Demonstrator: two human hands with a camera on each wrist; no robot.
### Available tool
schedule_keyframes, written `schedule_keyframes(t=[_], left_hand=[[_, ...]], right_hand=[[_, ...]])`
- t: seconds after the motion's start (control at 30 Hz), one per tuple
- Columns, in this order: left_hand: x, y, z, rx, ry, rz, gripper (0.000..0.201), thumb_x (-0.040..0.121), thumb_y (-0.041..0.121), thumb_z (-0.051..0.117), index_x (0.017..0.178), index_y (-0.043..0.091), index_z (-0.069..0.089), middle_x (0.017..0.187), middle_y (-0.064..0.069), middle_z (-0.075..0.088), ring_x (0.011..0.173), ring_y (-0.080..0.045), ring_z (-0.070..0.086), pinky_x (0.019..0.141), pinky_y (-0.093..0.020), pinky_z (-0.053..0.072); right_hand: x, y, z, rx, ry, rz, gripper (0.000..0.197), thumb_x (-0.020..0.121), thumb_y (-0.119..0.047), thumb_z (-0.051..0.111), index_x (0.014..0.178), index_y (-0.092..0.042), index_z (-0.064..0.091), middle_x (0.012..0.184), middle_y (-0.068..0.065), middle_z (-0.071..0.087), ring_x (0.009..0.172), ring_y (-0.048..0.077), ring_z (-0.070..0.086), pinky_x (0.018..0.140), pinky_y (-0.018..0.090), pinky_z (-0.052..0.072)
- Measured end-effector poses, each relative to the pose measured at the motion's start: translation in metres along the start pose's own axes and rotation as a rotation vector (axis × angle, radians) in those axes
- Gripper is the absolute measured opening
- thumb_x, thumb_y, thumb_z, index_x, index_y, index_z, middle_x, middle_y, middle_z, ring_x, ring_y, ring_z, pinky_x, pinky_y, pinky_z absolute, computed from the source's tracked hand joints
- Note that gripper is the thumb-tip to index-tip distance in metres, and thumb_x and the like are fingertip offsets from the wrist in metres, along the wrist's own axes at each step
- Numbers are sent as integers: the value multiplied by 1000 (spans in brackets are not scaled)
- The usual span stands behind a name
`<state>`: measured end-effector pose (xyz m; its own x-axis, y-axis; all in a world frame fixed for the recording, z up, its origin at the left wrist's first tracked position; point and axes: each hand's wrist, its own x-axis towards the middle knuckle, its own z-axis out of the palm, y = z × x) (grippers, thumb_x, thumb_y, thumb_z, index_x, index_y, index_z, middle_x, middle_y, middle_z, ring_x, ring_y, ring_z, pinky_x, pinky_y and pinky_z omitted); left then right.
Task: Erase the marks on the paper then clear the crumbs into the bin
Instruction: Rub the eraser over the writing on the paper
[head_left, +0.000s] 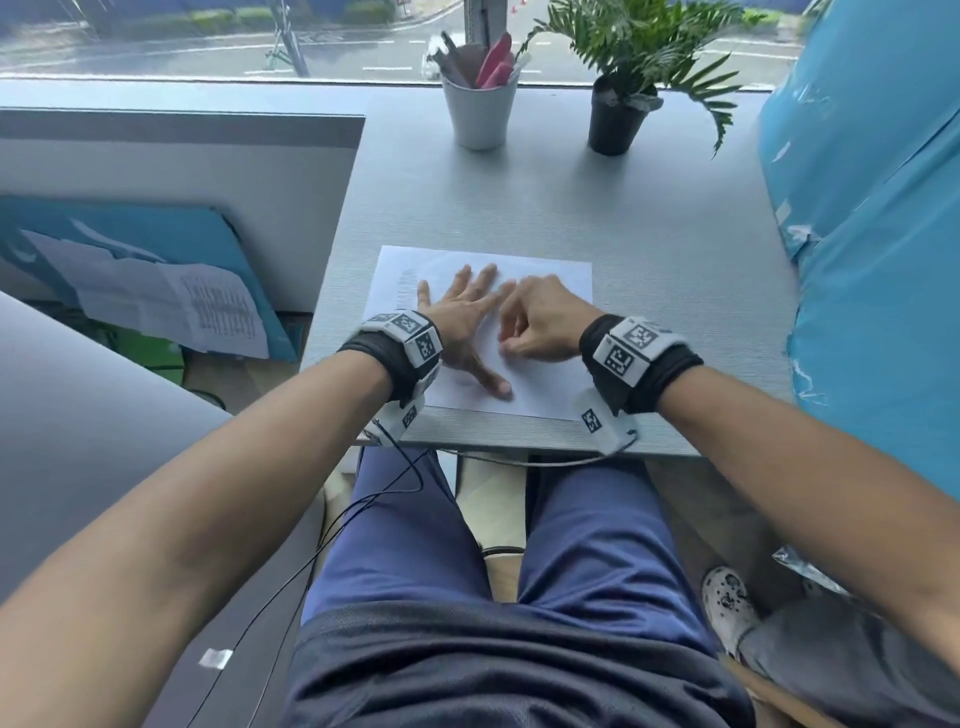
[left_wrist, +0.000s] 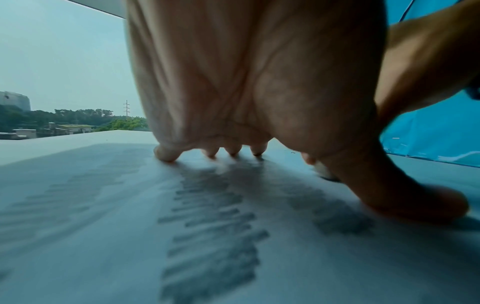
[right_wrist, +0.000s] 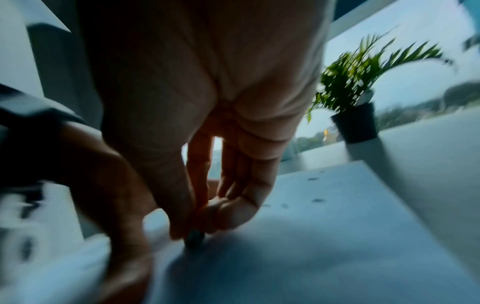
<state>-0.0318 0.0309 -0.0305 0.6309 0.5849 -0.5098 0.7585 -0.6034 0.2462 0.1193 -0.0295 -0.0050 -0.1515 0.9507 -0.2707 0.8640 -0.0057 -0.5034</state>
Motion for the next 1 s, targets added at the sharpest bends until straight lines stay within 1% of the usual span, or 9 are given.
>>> schedule_keyframes(t=[0.1,0.23,0.3,0.47,0.63,0.67,0.83,0.87,1.0], left_hand=[[0,0,0,-4,-3,14,152,41,83,74,152,36,-19,156,9,-33,143,-21,-31,107,-70,-14],[-1,0,0,-33,0,10,151,39,79,78,153,39,-14,159,9,-27,145,-21,-28,108,-71,-13],[-1,1,0,-28,-5,7,152,40,79,78,153,38,-14,159,9,-28,145,-21,-29,108,-71,-12],[0,1,0,-34,-21,5,155,38,80,77,152,36,-18,156,10,-33,143,-20,-32,107,-71,-14],[1,-1,1,-48,-5,6,153,38,79,79,151,41,-17,159,10,-27,145,-20,-28,108,-72,-13],[1,-1,0,-46,-5,4,154,37,80,79,151,41,-17,159,11,-28,145,-20,-29,108,-72,-12],[3,0,-1,-40,-27,8,158,34,81,78,151,39,-20,156,12,-33,143,-20,-32,107,-73,-13],[3,1,-1,-38,-30,5,157,34,81,78,151,40,-20,156,11,-33,143,-20,-32,106,-73,-13],[2,3,-3,-11,-26,-9,155,37,78,80,151,41,-18,158,11,-29,145,-22,-28,105,-74,-12]], right_hand=[[1,-1,-4,-16,-102,-24,5,73,-21,79,75,-17,76,70,-7,67,63,5,61,54,17,47],[23,10,-24,31,116,67,6,72,-19,76,68,-18,72,59,-7,60,56,7,55,50,15,38],[20,7,-19,43,139,77,4,72,-16,73,69,-14,73,60,-6,60,56,8,56,50,16,40],[-1,-6,0,27,-100,11,6,73,-18,78,70,-17,73,64,-12,62,58,-2,55,53,16,43],[27,10,-22,79,196,144,5,70,-19,77,72,-14,75,62,-4,63,57,5,55,50,16,41],[27,9,-20,75,205,150,4,71,-18,76,72,-14,75,62,-4,63,56,5,55,49,15,43],[-1,-6,-4,39,-108,62,5,70,-17,78,67,-17,74,60,-11,64,57,3,59,51,19,47],[1,-3,-9,44,-116,70,4,69,-18,79,69,-17,75,60,-10,65,56,2,59,51,19,47],[24,14,-32,23,153,149,6,69,-19,79,73,-16,75,62,-3,64,58,9,58,59,17,43]])
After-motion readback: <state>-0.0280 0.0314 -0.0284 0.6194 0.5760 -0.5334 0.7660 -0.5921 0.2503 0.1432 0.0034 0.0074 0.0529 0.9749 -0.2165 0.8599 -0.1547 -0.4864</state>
